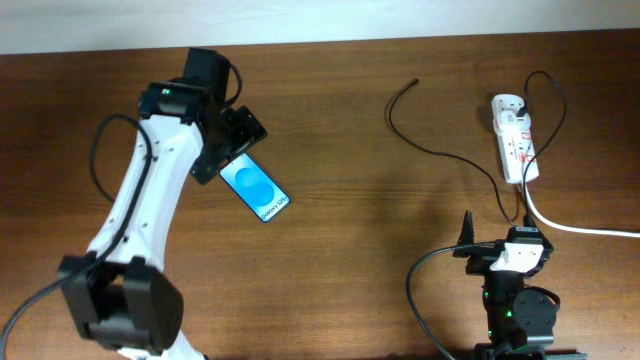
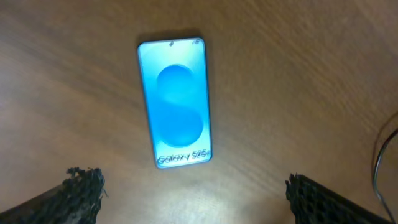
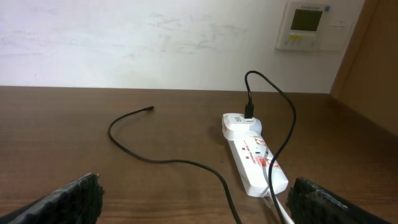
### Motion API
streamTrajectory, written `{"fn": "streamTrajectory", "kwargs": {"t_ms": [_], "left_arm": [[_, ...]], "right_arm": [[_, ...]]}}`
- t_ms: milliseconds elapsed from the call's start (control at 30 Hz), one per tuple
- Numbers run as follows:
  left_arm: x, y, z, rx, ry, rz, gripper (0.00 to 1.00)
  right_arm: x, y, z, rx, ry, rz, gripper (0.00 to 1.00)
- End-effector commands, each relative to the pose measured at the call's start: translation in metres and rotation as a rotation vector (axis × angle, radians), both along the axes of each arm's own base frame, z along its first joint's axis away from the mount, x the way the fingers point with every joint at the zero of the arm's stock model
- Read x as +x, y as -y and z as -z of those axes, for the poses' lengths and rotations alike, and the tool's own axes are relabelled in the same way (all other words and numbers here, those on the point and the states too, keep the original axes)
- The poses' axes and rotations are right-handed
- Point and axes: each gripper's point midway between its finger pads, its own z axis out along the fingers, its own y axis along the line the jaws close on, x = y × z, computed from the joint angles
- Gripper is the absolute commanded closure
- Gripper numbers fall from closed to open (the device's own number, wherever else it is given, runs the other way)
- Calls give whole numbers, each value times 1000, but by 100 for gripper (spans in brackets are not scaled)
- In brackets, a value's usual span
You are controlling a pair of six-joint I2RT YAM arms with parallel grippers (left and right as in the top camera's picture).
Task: Plug charger to phone and switch on socket
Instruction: 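Move the left gripper over the blue-screen phone and lower, then close the left gripper on the phone's bottom edge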
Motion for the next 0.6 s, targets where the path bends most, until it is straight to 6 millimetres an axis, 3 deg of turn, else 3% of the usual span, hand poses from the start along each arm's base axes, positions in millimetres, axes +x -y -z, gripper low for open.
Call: {"fn": "streamTrajectory", "kwargs": {"t_ms": [0, 200, 567], "left_arm": [[11, 2, 34, -1, -70, -17, 1], [7, 4, 94, 27, -218, -13, 1], [2, 9, 150, 52, -327, 2, 1]], "right_arm": [[0, 1, 3, 7, -5, 10, 1], [0, 1, 3, 7, -5, 10, 2], [0, 1, 3, 7, -5, 10, 1]]}}
